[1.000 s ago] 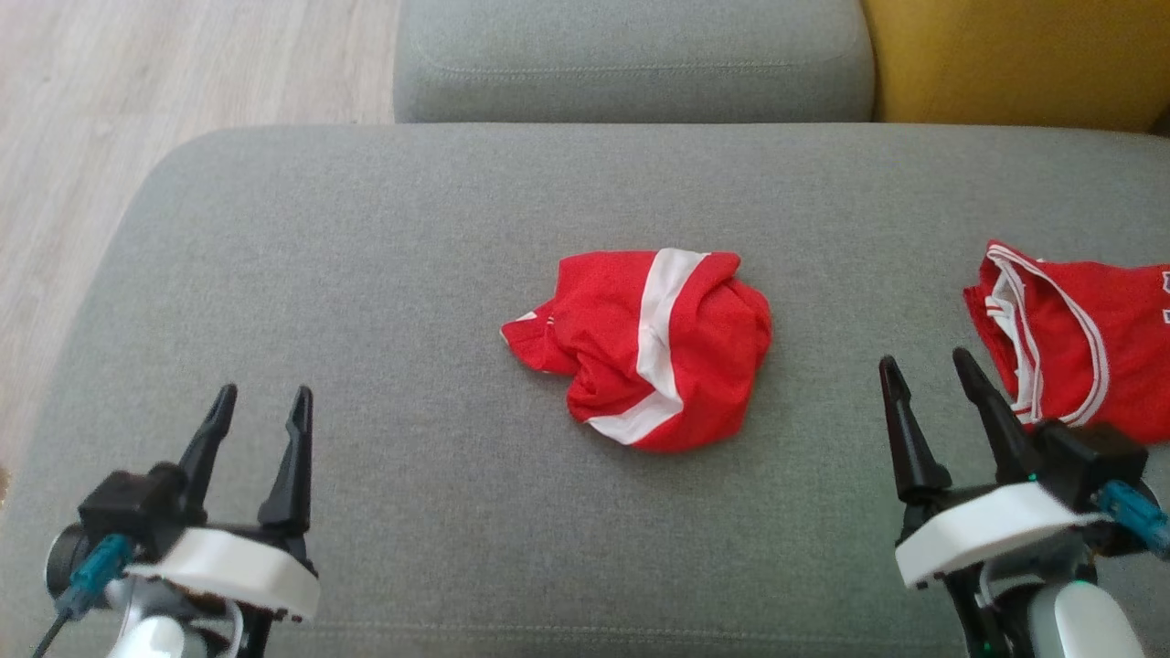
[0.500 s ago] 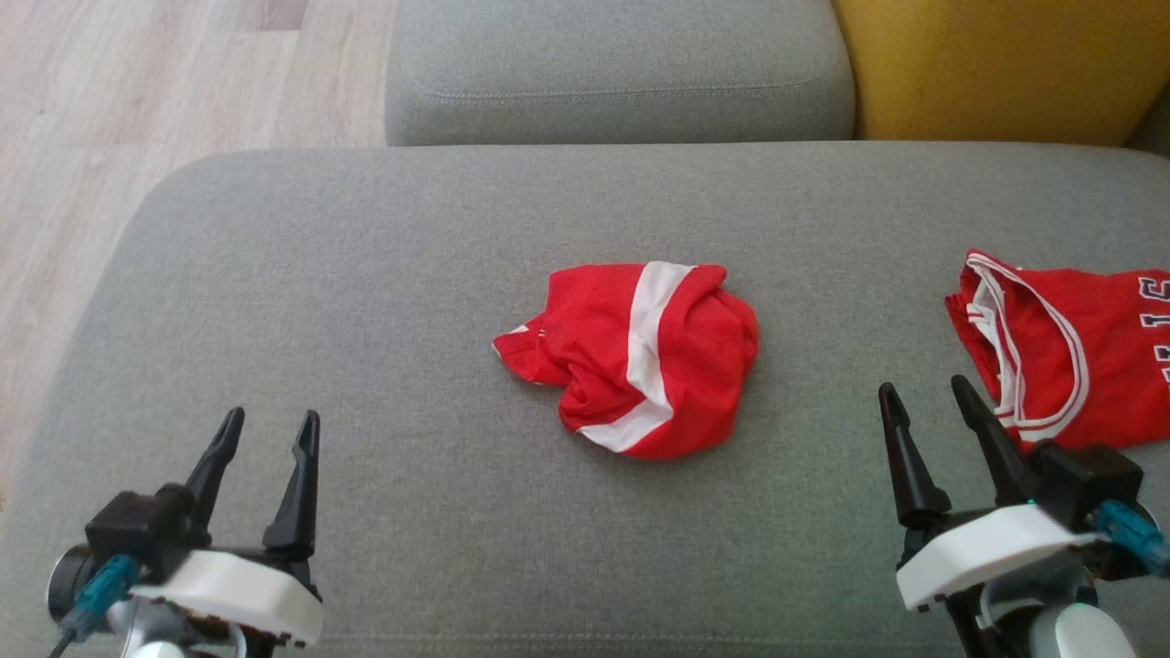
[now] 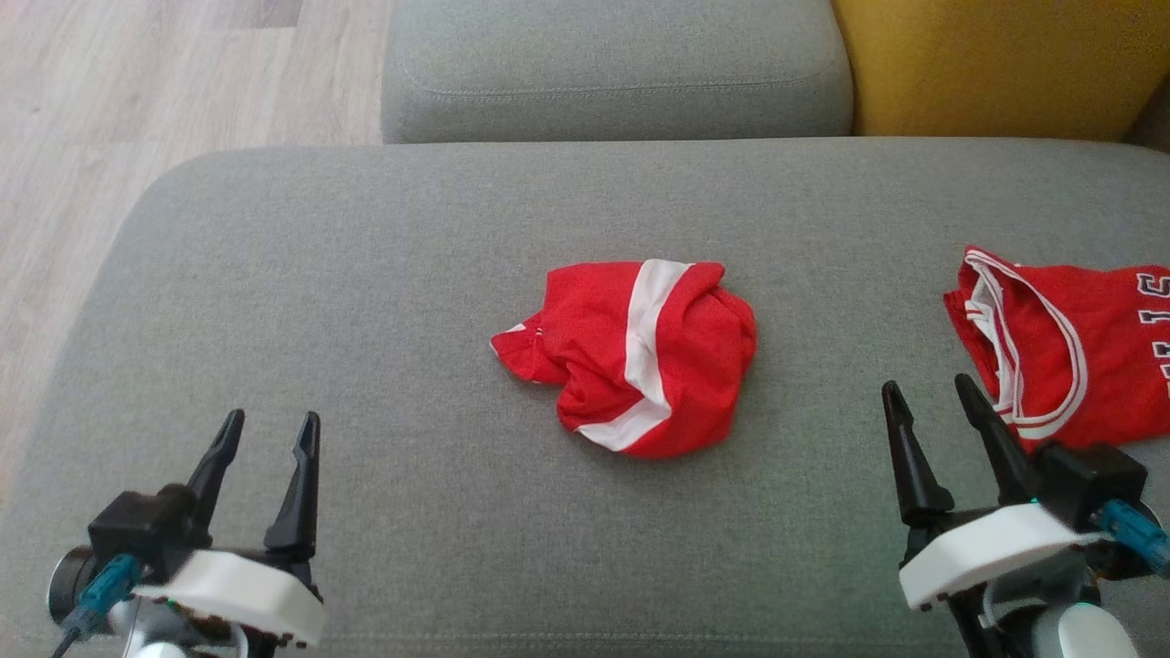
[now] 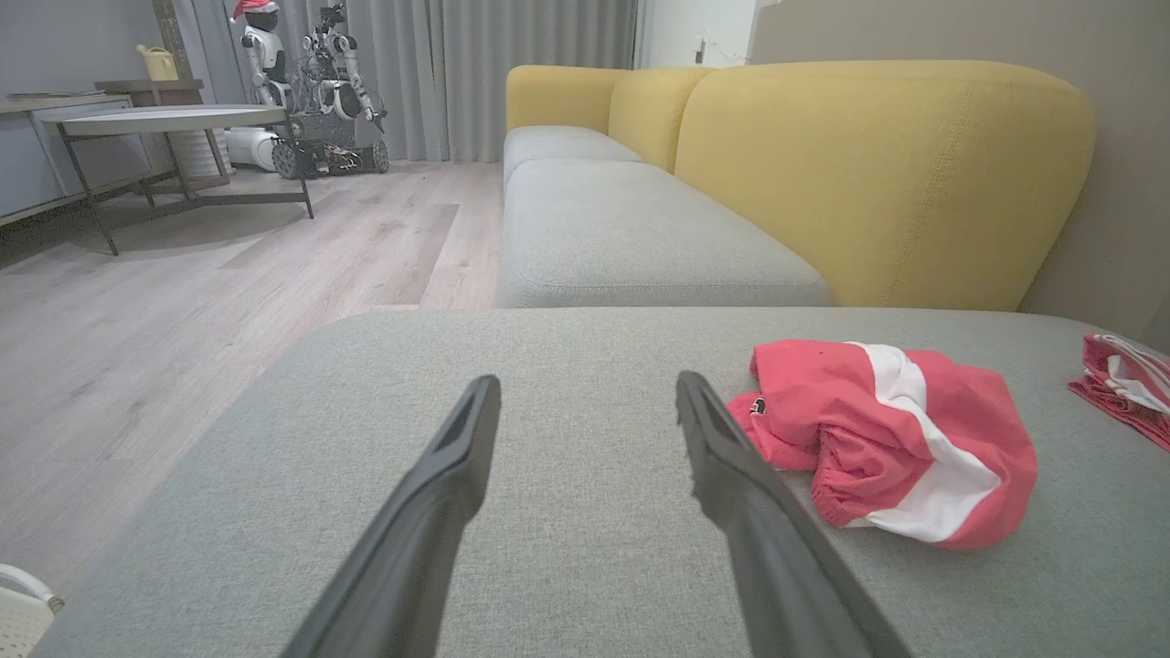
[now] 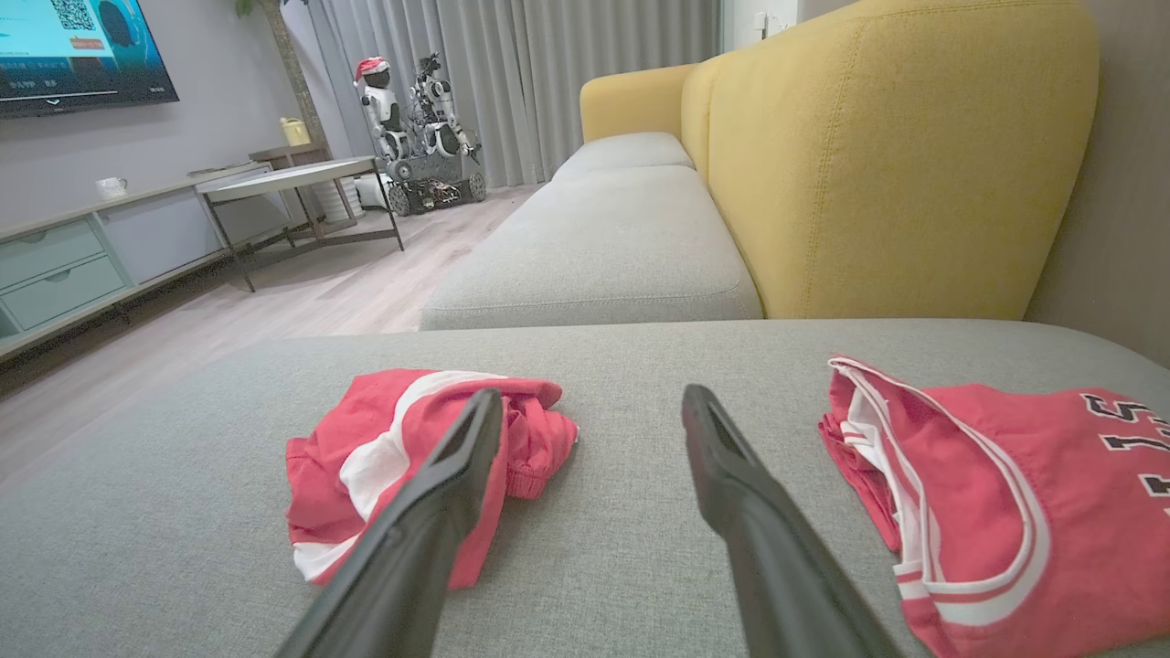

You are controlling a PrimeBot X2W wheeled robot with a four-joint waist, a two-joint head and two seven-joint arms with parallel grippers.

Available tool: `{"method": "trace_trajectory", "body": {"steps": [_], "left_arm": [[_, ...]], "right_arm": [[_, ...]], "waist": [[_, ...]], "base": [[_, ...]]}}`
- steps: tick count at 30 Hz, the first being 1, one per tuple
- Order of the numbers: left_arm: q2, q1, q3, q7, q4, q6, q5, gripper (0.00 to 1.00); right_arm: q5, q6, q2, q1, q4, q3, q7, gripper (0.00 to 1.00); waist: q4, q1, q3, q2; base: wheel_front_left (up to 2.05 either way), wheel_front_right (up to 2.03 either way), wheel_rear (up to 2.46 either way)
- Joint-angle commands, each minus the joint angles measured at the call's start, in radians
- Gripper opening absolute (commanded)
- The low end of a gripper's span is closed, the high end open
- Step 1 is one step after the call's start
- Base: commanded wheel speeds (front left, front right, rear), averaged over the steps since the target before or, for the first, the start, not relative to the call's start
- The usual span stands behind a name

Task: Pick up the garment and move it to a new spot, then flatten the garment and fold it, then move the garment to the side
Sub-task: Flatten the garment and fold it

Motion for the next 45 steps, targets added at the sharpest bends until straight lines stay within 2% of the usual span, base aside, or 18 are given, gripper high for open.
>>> {"method": "trace_trajectory", "body": {"steps": [1, 8, 11, 18, 27, 36, 37, 38, 39, 40, 45], "left_arm": [[0.03, -0.046, 0.04, -0.006, -0.034, 0.008, -0.001, 1.0], [0.029, -0.054, 0.035, -0.01, -0.031, 0.01, -0.001, 1.0], [0.013, -0.083, 0.018, 0.015, -0.031, -0.005, -0.021, 1.0], [-0.042, -0.23, -0.08, 0.089, 0.027, -0.084, -0.027, 1.0], [-0.17, -0.383, -0.205, 0.15, 0.242, -0.196, -0.062, 1.0], [-0.24, -0.449, -0.224, 0.158, 0.481, -0.242, -0.124, 1.0], [-0.243, -0.457, -0.224, 0.158, 0.5, -0.247, -0.131, 0.9], [-0.243, -0.457, -0.224, 0.158, 0.5, -0.247, -0.131, 0.9], [-0.247, -0.464, -0.222, 0.156, 0.515, -0.253, -0.142, 0.18], [-0.248, -0.471, -0.223, 0.155, 0.53, -0.258, -0.148, 0.0], [-0.237, -0.492, -0.214, 0.108, 0.555, -0.27, -0.159, 0.0]], "right_arm": [[-0.003, -0.001, -0.005, -0.037, -0.038, 0.019, -0.003, 1.0], [-0.002, -0.001, -0.005, -0.037, -0.04, 0.016, -0.001, 1.0], [-0.001, -0.001, -0.005, -0.04, -0.046, 0.012, 0.001, 1.0], [-0.008, -0.001, -0.005, -0.067, -0.063, 0.027, 0.011, 1.0], [-0.006, -0.001, -0.005, -0.116, -0.066, 0.059, 0.007, 1.0], [0.009, -0.001, -0.005, -0.142, -0.055, 0.063, -0.018, 1.0], [0.01, -0.001, -0.005, -0.144, -0.055, 0.063, -0.02, 1.0], [0.01, -0.001, -0.005, -0.144, -0.055, 0.063, -0.02, 1.0], [0.011, -0.001, -0.005, -0.146, -0.054, 0.064, -0.022, 1.0], [0.012, -0.001, -0.005, -0.148, -0.053, 0.064, -0.025, 1.0], [0.02, -0.001, -0.005, -0.15, -0.045, 0.058, -0.035, 1.0]], "waist": [[0.0, 0.0001, 0.0, 0.0], [0.0, 0.0001, 0.001, 0.0], [0.005, 0.0001, 0.012, 0.0], [-0.013, 0.0001, 0.065, 0.0], [-0.095, 0.0001, 0.164, 0.0], [-0.152, 0.0001, 0.229, 0.0], [-0.155, 0.0001, 0.235, 0.0], [-0.155, 0.0001, 0.235, 0.0], [-0.157, 0.0001, 0.239, 0.0], [-0.158, 0.0001, 0.241, 0.0], [-0.155, 0.0001, 0.246, 0.0]], "base": [[0.0, 0.0, 0.0], [0.0, 0.0, 0.0], [0.0, 0.0, 0.0], [0.0, 0.0, 0.0], [0.0, 0.0, 0.0], [0.0, 0.0, 0.0], [0.0, 0.0, 0.0], [0.0, 0.0, 0.0], [0.0, 0.0, 0.0], [0.0, 0.0, 0.0], [0.0, 0.0, 0.0]]}}
